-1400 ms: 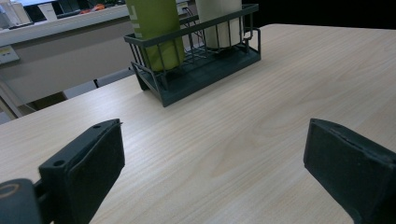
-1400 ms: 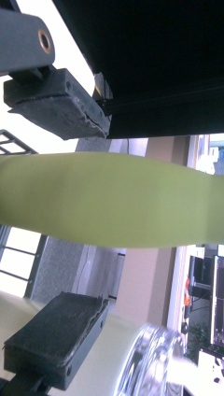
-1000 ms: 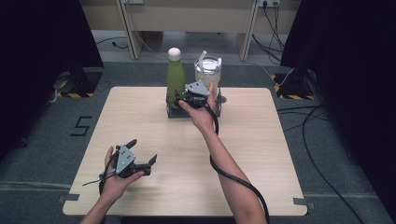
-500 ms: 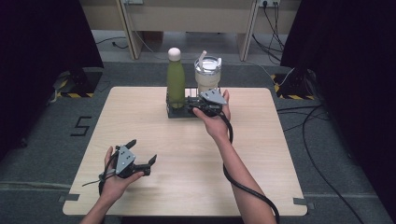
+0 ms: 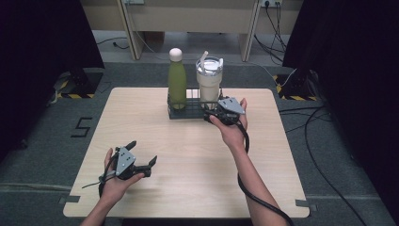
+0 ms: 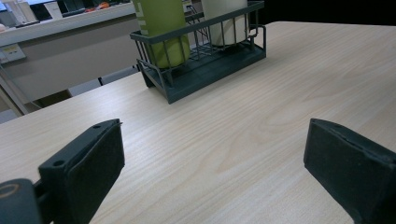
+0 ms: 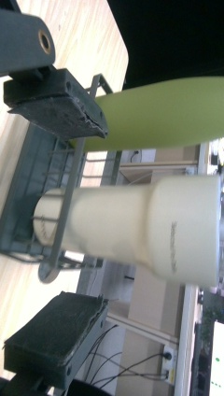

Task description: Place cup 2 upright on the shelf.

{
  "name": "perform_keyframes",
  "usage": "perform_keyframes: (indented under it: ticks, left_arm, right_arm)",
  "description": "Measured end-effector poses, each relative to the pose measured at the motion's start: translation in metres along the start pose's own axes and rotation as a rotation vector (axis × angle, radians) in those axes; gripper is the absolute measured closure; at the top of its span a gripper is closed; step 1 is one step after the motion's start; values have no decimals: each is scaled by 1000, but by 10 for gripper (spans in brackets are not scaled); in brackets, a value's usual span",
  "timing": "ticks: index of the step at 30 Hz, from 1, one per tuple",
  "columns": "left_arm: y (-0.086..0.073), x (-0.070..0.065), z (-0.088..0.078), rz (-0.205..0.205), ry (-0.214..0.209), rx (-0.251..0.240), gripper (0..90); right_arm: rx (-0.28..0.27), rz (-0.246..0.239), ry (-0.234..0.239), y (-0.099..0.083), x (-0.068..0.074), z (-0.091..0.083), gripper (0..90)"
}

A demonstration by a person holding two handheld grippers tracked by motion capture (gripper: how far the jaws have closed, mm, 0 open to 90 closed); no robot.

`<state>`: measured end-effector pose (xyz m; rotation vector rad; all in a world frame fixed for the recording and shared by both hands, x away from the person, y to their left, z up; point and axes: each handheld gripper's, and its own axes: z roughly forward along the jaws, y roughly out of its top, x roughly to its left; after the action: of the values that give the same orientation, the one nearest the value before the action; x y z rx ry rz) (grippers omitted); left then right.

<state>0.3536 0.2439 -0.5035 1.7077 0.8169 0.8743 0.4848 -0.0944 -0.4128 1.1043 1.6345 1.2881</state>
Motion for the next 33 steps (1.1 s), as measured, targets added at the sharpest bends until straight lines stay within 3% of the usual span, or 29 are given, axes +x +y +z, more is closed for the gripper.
perform_keyframes:
  ticks: [9,23,33]
  left_arm:
    - [0,-1,1,3,1,1,43]
    - [-1,1,0,-3,8,0,43]
    - [-2,-1,1,-4,4,6,43]
  right_arm:
    - [-11,6,-39,-9,-19,-24,151]
    - [9,-11,-76,-29,-38,-50,151]
    - [42,21,-108,-52,-50,-67,151]
